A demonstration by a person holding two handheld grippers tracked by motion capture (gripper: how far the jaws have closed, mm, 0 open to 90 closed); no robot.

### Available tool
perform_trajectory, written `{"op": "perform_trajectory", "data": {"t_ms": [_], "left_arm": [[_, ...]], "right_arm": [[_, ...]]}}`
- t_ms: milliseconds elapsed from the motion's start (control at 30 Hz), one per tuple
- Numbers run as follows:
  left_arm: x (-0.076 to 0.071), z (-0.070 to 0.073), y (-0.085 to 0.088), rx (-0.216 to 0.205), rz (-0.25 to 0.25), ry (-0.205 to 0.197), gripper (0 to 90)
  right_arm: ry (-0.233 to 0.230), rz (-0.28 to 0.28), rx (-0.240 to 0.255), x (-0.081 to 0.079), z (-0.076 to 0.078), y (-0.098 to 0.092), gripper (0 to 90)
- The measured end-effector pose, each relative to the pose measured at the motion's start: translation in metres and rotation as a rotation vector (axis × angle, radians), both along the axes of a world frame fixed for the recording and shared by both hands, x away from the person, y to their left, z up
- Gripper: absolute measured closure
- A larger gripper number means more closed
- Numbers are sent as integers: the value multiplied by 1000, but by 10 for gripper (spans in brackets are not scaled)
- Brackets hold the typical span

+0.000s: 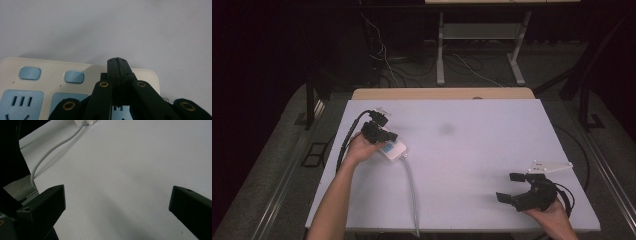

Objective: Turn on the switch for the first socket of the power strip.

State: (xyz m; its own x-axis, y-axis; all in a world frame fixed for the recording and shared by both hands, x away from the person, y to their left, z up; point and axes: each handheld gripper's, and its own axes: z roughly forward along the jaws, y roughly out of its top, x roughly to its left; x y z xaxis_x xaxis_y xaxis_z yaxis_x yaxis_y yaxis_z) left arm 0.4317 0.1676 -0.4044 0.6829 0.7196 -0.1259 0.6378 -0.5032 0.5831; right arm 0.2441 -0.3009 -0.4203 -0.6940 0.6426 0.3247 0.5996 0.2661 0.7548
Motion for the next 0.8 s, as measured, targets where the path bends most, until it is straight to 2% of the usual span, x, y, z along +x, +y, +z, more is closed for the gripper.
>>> {"op": "perform_trajectory", "data": {"t_ms": [133,267,567,700,800], "left_arm": [[-1,0,1,12,-9,-4,894],[-3,-3,6,-23,-1,-4,895],[-2,-6,9,-51,2,5,896],[-4,-9,12,-84,17,-4,896],[-4,-9,12,-82,19,-3,896]], "right_arm": [[-7,-15,12,-1,2,-3,2],[-12,-17,16,-1,3,-4,2],[-15,-21,21,-1,3,-5,2],[-15,-24,25,-1,4,-6,2],[-15,-27,27,-1,4,-6,2]]}}
